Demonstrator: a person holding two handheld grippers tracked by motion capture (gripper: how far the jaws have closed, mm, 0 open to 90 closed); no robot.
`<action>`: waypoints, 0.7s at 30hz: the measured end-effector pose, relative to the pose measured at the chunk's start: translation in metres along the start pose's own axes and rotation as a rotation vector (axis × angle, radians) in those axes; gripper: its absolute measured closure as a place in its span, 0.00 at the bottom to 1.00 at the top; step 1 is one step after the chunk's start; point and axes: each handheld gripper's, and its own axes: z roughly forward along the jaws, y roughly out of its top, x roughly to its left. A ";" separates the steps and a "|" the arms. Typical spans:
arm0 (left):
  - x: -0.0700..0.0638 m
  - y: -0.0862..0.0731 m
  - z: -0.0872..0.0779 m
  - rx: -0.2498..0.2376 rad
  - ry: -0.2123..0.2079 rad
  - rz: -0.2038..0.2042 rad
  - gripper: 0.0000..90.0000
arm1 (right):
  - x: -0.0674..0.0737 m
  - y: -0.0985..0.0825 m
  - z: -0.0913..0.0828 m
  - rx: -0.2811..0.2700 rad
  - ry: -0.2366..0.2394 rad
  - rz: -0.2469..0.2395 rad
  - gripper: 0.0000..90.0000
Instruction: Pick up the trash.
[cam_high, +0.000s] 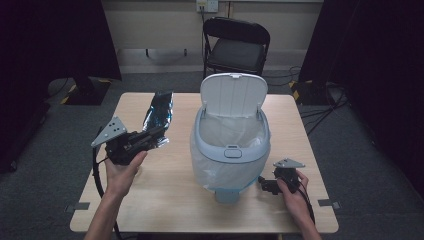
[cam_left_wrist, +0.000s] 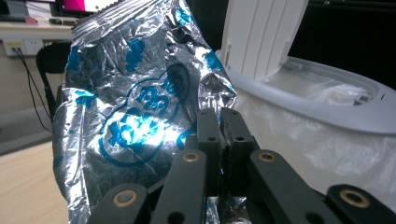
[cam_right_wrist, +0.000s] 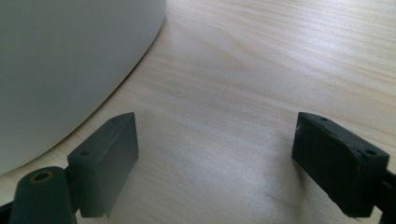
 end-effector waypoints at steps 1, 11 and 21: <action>-0.001 0.002 0.000 -0.002 -0.001 0.003 0.98 | 0.000 0.000 0.000 0.000 0.000 0.000 0.15; -0.011 0.015 0.004 -0.038 -0.002 0.044 0.98 | 0.000 0.000 0.000 0.000 0.000 0.000 0.15; -0.018 0.027 0.005 -0.065 -0.001 0.098 0.98 | 0.000 0.000 0.000 0.000 0.000 0.000 0.15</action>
